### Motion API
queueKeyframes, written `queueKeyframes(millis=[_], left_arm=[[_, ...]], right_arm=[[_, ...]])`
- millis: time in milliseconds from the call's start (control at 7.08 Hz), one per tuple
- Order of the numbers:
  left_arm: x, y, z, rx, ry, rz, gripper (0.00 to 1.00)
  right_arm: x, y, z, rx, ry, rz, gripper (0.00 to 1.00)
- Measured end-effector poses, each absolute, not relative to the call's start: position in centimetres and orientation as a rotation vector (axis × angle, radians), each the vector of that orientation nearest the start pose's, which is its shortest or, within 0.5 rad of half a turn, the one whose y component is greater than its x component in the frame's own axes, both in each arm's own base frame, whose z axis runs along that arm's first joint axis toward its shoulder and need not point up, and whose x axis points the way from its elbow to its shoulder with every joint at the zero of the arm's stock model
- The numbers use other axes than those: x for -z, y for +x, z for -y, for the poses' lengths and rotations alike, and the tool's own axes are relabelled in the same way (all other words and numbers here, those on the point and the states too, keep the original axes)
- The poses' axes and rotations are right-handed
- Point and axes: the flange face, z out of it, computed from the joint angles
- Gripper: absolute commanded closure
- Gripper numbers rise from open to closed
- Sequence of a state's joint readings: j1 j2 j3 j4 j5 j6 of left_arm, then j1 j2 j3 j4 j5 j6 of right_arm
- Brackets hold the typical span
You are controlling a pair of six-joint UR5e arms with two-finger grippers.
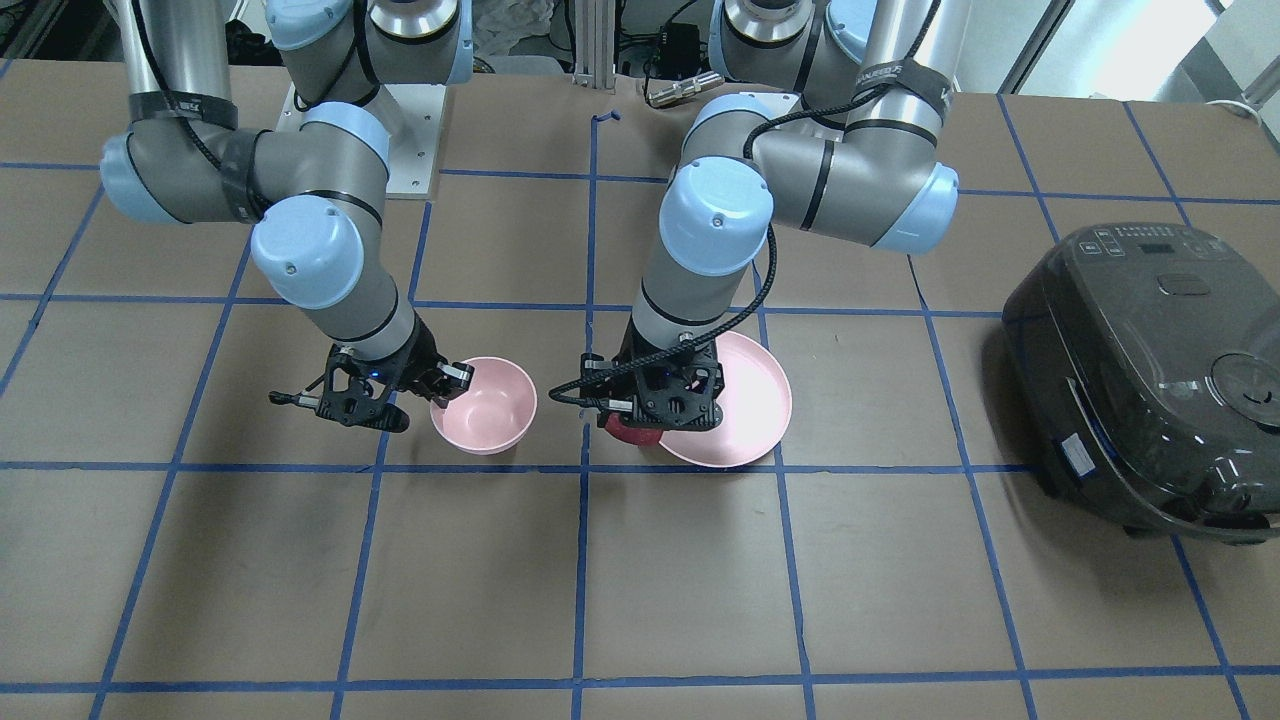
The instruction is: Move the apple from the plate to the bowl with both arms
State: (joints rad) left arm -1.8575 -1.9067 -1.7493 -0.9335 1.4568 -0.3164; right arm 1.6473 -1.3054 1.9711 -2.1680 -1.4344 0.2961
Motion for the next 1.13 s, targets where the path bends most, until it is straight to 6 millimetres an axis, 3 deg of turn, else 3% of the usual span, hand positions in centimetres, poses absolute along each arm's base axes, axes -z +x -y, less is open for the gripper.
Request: queueKeyframes(millis=[141, 282, 706, 847, 1129], left_arm=[[-28.5, -31.6, 52.2, 0.132, -0.028, -3.285, 0.9], [-28.2, -32.5, 51.7, 0.119, -0.021, -3.286, 0.9], [-27.4, -35.2, 50.5, 0.075, -0.081, -3.315, 0.89], [-27.7, -36.0, 50.5, 0.075, -0.12, -3.322, 0.89], [-27.8, -36.9, 50.7, 0.066, -0.235, -3.325, 0.89]], right_arm=[[-22.1, 19.3, 49.6, -0.16, 0.323, -3.003, 0.36], [-21.9, 19.6, 49.4, -0.176, 0.308, -3.011, 0.0], [-22.3, 19.0, 49.7, -0.162, 0.288, -3.049, 0.0], [-23.1, 17.4, 50.3, -0.133, 0.286, -3.093, 0.0], [-27.1, 11.9, 52.0, -0.089, 0.297, -3.136, 0.0]])
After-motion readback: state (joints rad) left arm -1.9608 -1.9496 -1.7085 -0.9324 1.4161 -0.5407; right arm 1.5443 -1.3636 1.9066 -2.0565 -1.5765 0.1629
